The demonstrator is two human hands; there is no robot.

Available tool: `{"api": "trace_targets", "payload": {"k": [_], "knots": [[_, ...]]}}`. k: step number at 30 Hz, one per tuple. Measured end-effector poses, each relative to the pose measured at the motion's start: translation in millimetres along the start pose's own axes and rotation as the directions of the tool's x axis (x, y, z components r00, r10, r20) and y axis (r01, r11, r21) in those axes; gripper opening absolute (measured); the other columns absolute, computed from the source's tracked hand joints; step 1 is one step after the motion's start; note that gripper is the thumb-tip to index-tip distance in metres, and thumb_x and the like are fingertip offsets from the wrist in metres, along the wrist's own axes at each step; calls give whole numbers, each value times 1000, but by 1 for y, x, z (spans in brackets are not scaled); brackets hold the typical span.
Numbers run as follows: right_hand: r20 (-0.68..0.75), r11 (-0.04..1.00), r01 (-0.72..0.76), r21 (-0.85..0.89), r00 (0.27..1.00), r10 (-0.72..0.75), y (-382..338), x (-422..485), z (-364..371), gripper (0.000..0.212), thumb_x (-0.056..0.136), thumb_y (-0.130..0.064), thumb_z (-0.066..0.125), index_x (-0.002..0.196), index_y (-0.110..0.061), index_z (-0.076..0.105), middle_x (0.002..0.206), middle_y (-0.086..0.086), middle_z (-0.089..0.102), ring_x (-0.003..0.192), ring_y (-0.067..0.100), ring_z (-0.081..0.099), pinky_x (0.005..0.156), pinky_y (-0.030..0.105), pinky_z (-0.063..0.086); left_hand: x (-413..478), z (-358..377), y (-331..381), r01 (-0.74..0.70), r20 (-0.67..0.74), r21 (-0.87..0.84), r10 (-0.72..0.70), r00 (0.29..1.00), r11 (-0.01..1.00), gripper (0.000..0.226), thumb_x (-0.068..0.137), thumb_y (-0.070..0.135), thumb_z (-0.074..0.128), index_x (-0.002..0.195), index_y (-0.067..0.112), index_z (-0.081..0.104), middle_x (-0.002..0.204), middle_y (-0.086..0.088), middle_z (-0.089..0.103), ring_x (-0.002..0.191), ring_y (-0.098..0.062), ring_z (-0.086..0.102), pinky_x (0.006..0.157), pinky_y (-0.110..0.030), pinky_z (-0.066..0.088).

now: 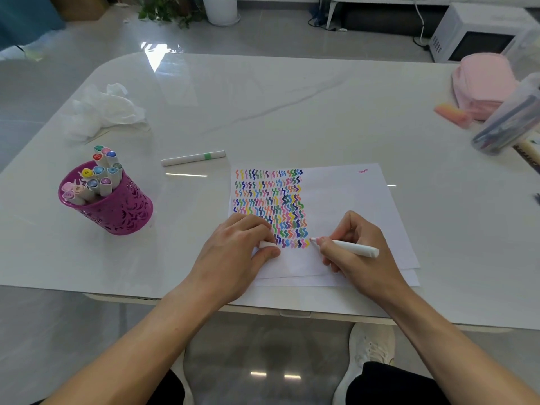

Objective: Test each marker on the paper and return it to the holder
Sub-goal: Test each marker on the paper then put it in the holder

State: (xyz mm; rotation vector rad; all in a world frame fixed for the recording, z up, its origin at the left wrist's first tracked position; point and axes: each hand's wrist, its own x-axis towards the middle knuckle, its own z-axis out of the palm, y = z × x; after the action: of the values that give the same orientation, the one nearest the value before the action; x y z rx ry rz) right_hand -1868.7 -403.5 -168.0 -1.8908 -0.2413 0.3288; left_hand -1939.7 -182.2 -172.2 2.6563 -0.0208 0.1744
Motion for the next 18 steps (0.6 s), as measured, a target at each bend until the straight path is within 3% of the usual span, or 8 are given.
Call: {"api": "trace_targets", "payload": {"k": [7,18], "knots": [[4,998,-1,-59,1000,1,0,-2,0,30,88,-13,79,75,-8,52,63,10,70,54,20,67,54,37,52,1,1,1,9,-3,7,-9,1000,1000,21,91,41,68,103,24,72,117,14,65,110,-8,51,92,-22,43],[-28,997,-19,-74,999,16,1,0,1,30,85,-10,79,71,-9,53,59,9,68,49,17,66,50,33,50,1,-1,3,17,-4,4,-17,1000,1000,16,92,40,68,100,26,70,114,17,63,108,-6,49,92,-24,46]]}}
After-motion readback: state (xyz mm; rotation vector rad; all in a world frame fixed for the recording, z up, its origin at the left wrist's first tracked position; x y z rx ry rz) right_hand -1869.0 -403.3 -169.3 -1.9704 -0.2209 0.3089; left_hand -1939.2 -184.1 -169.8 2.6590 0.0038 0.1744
